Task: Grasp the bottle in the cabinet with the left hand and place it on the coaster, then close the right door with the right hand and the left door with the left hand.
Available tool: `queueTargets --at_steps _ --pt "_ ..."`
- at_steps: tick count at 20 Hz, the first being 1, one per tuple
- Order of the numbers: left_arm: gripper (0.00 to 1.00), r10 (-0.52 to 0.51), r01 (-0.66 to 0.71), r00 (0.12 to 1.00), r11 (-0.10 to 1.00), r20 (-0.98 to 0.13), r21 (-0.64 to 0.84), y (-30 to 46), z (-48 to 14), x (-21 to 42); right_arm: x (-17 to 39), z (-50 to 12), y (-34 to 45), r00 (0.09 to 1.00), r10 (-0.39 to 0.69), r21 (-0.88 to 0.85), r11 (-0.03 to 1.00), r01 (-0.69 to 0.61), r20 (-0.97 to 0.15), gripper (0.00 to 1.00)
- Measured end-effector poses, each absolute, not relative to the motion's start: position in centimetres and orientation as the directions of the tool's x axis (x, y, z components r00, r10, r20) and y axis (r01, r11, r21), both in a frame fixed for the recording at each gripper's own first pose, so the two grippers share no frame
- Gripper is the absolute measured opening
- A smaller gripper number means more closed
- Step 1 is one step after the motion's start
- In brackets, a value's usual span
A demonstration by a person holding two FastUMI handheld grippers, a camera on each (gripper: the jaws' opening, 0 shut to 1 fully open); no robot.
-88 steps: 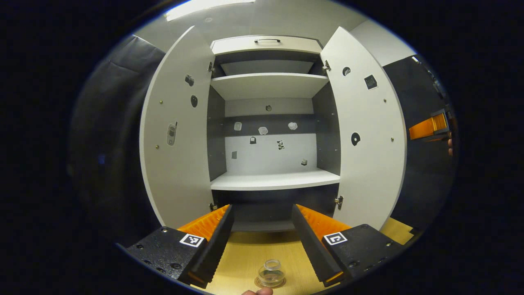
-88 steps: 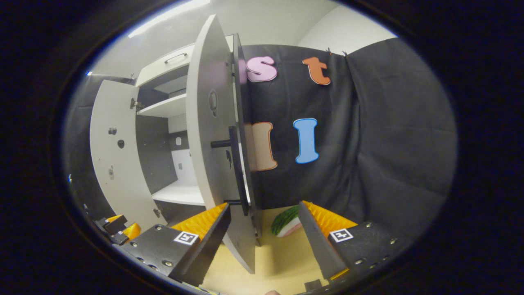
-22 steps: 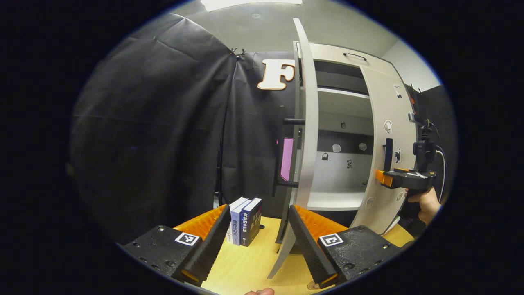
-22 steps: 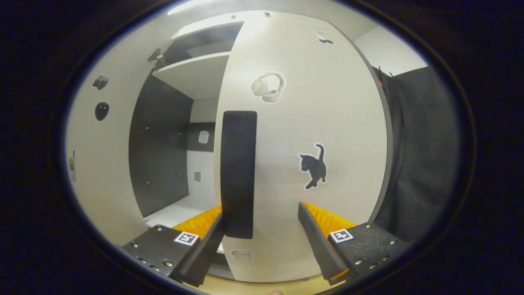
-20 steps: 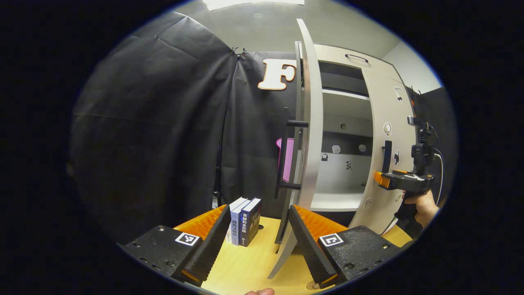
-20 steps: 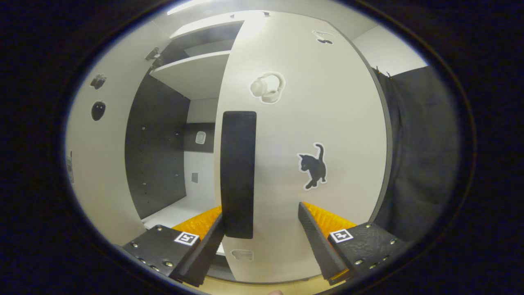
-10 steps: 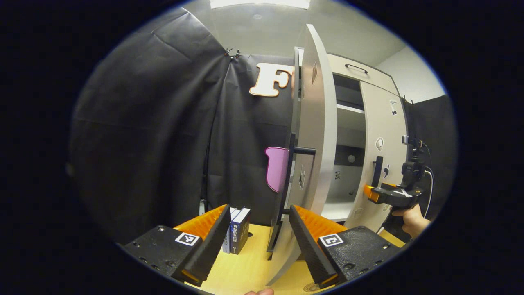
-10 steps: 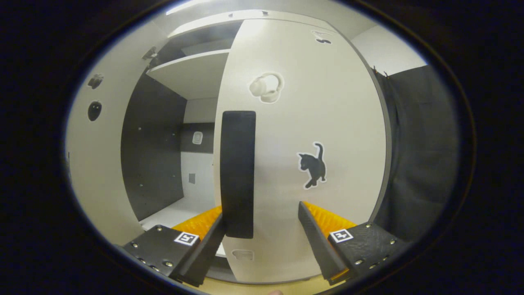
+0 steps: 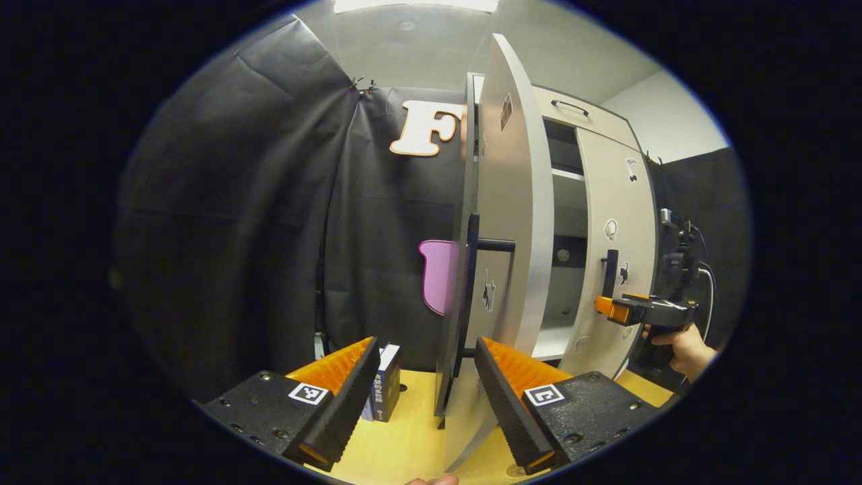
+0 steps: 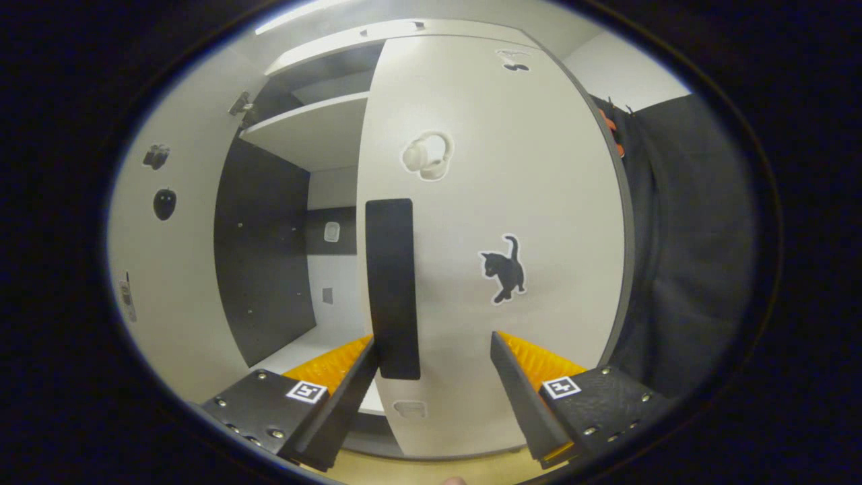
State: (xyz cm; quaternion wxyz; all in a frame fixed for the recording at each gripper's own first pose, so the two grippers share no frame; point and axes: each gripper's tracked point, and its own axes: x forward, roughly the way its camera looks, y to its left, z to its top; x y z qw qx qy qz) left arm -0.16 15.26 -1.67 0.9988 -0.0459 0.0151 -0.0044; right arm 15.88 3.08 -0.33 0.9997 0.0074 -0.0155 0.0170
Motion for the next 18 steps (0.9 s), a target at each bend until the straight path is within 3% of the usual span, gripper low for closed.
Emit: queueTargets --at_steps 4,18 --pt "0.90 -0.043 0.038 0.998 0.992 -0.037 -0.119 14.9 -1.8 0.1 13.3 -0.8 1.9 0.999 0.045 0.034 0.998 -0.046 0.025 1.00" --pt "0.90 -0.158 0.159 0.987 0.987 -0.024 0.030 6.2 -1.7 1.8 9.0 -3.3 -1.9 0.997 0.061 0.072 0.996 -0.058 -0.047 1.00"
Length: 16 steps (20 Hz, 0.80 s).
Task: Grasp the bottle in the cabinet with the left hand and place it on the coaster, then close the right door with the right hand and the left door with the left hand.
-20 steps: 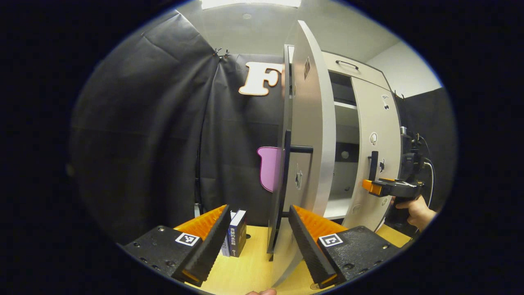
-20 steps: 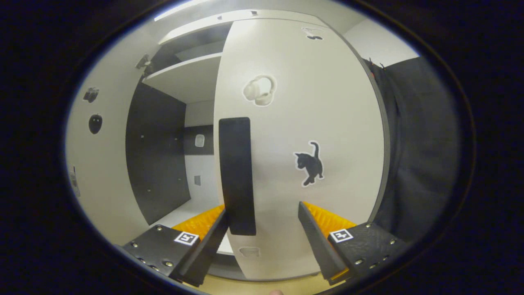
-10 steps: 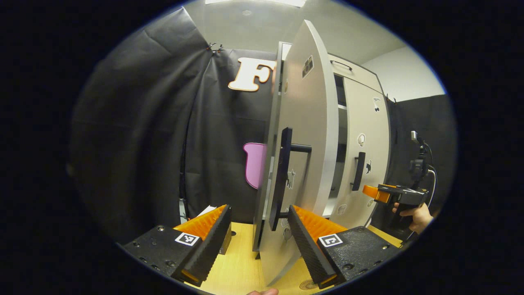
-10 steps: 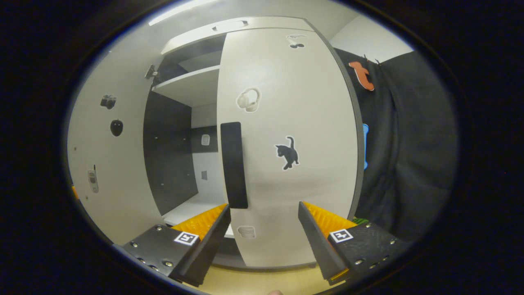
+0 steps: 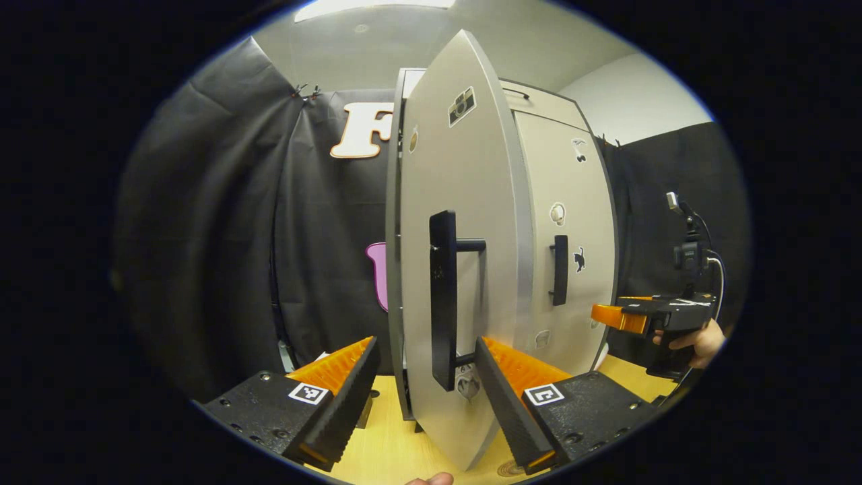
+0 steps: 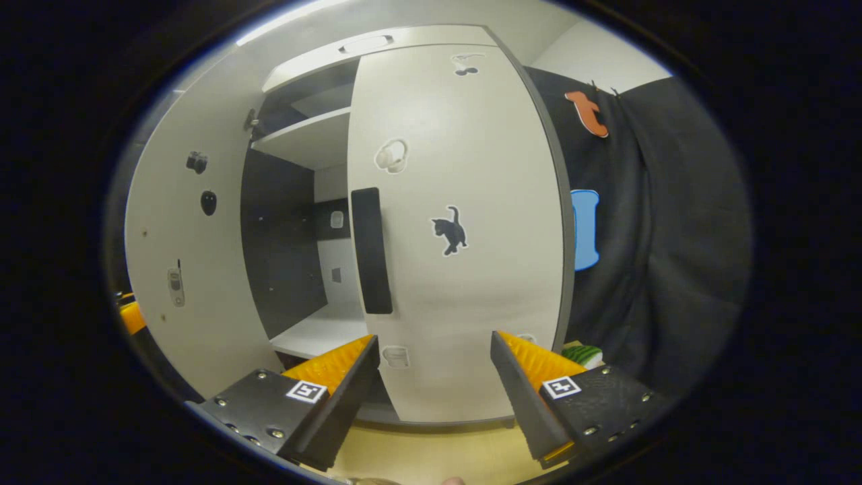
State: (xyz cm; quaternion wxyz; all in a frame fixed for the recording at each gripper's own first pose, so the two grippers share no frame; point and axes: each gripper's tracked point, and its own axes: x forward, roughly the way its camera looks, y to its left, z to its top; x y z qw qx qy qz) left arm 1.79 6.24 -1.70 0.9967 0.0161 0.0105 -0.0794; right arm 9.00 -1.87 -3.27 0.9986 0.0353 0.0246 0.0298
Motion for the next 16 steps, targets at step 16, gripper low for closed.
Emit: queueTargets --at_steps 16 --pt "0.94 -0.233 0.232 0.972 0.972 -0.018 -0.042 -2.9 -2.8 7.9 7.7 -4.3 -8.0 0.996 0.011 0.121 0.993 -0.001 -0.085 1.00"
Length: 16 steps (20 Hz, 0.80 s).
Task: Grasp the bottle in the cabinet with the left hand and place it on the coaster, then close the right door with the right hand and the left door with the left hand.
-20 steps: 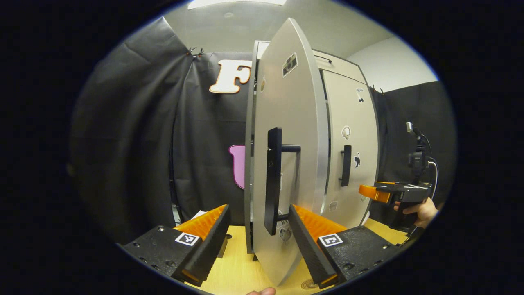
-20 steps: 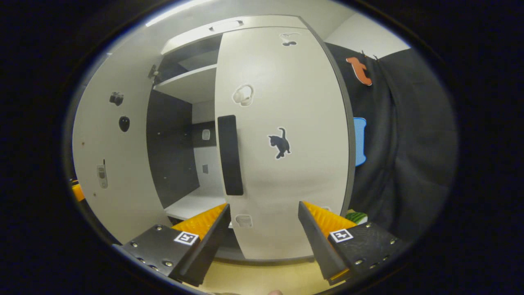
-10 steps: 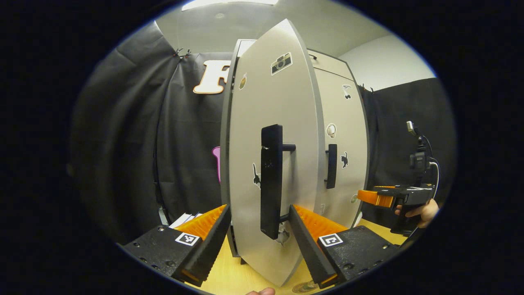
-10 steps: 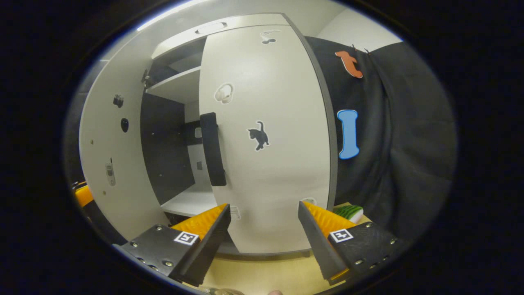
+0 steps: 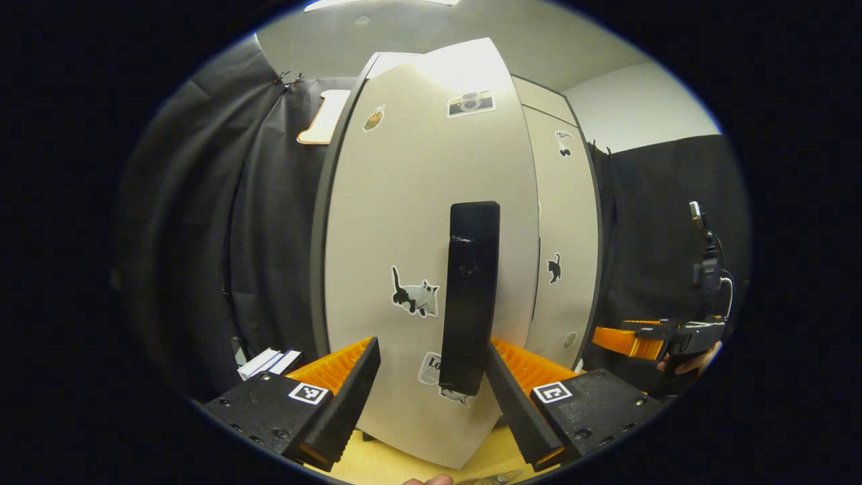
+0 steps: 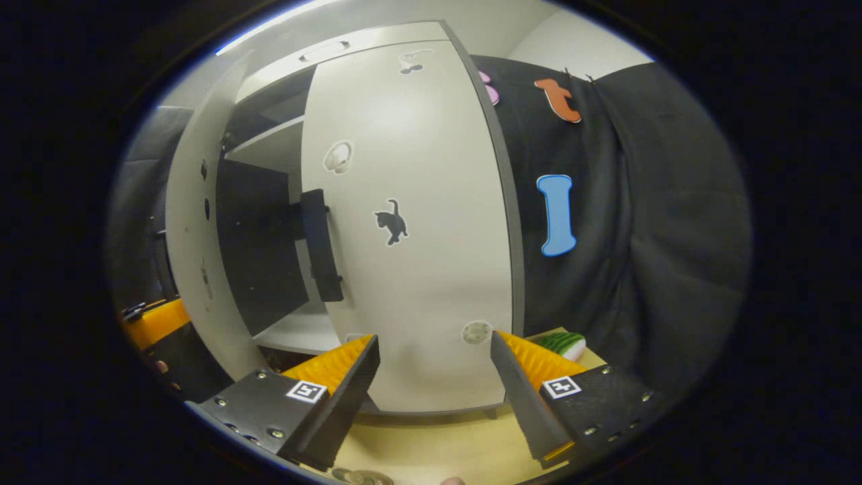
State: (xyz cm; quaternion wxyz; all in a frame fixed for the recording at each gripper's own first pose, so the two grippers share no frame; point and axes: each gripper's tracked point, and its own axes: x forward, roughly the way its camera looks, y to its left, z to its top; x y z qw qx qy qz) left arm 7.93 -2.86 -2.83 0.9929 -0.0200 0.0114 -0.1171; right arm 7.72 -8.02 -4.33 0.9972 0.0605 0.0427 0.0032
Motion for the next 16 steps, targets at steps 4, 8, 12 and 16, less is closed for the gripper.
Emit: queueTargets --at_steps 4,8,12,16 --pt "0.94 -0.240 0.239 0.971 0.971 -0.019 -0.025 -5.0 -3.2 10.4 7.3 -4.5 -9.8 0.996 -0.012 0.103 0.994 0.021 -0.090 1.00" --pt "0.95 -0.241 0.240 0.970 0.970 -0.029 -0.042 -6.3 -3.7 12.3 7.3 -5.1 -10.5 0.994 -0.016 0.105 0.994 0.027 -0.105 1.00" --pt "0.95 -0.239 0.237 0.971 0.971 -0.030 -0.041 -7.5 -3.9 14.6 7.2 -5.5 -10.1 0.993 -0.001 0.104 0.995 0.013 -0.115 1.00" --pt "0.95 -0.222 0.222 0.975 0.975 -0.029 -0.030 -8.4 -4.1 16.8 6.6 -5.7 -9.7 0.993 0.012 0.108 0.994 0.002 -0.121 1.00"
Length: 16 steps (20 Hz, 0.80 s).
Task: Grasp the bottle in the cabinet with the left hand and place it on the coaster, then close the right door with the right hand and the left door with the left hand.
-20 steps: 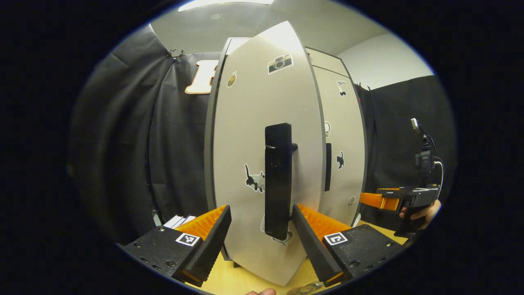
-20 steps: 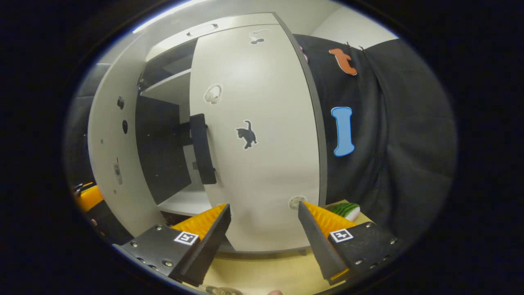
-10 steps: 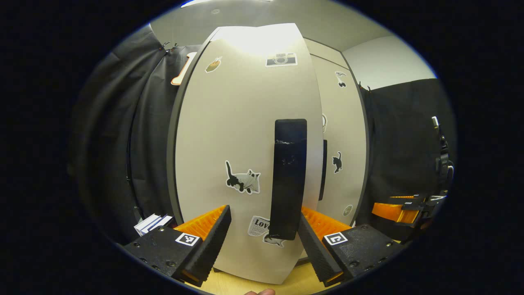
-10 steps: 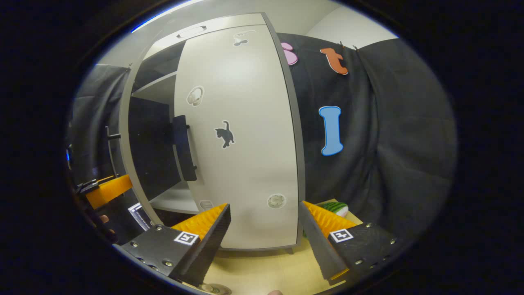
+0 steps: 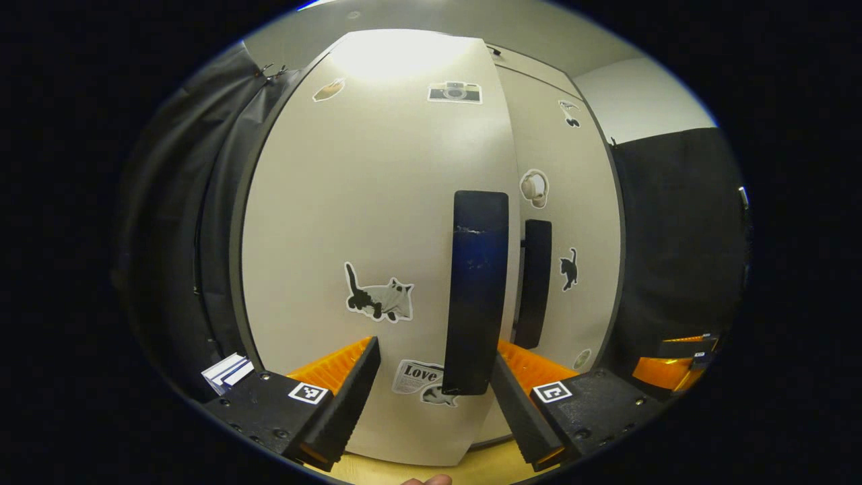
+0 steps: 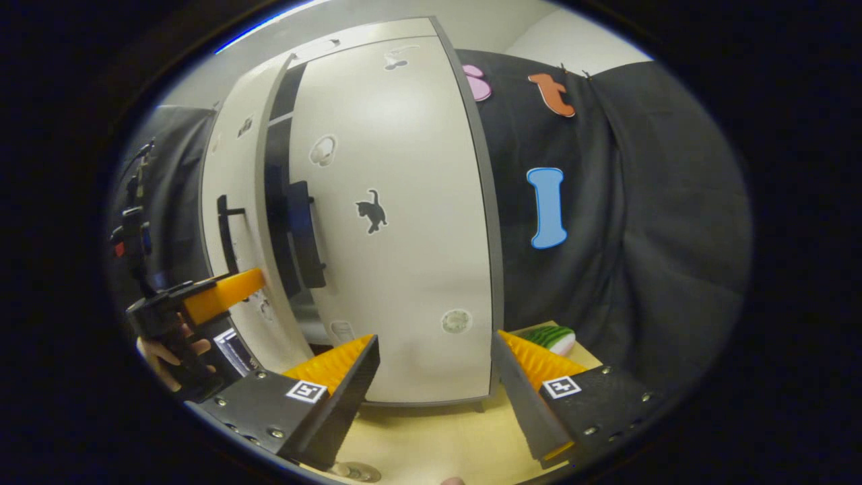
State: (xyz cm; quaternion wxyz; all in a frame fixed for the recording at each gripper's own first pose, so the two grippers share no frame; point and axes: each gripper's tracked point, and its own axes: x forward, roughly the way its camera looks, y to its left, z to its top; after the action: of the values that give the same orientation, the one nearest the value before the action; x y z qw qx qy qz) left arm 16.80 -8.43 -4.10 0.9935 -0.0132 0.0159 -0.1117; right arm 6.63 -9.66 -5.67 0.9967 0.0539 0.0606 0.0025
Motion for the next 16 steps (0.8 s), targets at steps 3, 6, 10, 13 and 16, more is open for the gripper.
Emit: queueTargets --at_steps 3,6,10,13,16 --pt "0.95 -0.186 0.186 0.982 0.982 -0.023 -0.015 -8.5 -4.2 17.6 6.2 -6.0 -9.4 0.992 0.017 0.101 0.995 -0.004 -0.129 1.00" --pt "0.95 -0.152 0.153 0.988 0.988 -0.018 0.015 -8.5 -4.2 17.9 5.7 -6.3 -9.3 0.991 0.023 0.112 0.994 -0.008 -0.135 0.97" --pt "0.95 -0.109 0.109 0.994 0.993 -0.015 0.033 -8.7 -4.3 17.6 4.7 -6.4 -9.2 0.990 0.029 0.110 0.994 -0.013 -0.140 1.00" --pt "0.95 -0.082 0.084 0.996 0.995 -0.028 0.049 -8.7 -4.6 17.7 3.8 -6.1 -9.3 0.990 0.030 0.111 0.994 -0.015 -0.137 1.00" --pt "0.95 -0.062 0.063 0.997 0.998 -0.041 0.009 -8.6 -4.9 17.5 3.2 -5.6 -9.3 0.991 0.038 0.111 0.994 -0.023 -0.128 0.97"
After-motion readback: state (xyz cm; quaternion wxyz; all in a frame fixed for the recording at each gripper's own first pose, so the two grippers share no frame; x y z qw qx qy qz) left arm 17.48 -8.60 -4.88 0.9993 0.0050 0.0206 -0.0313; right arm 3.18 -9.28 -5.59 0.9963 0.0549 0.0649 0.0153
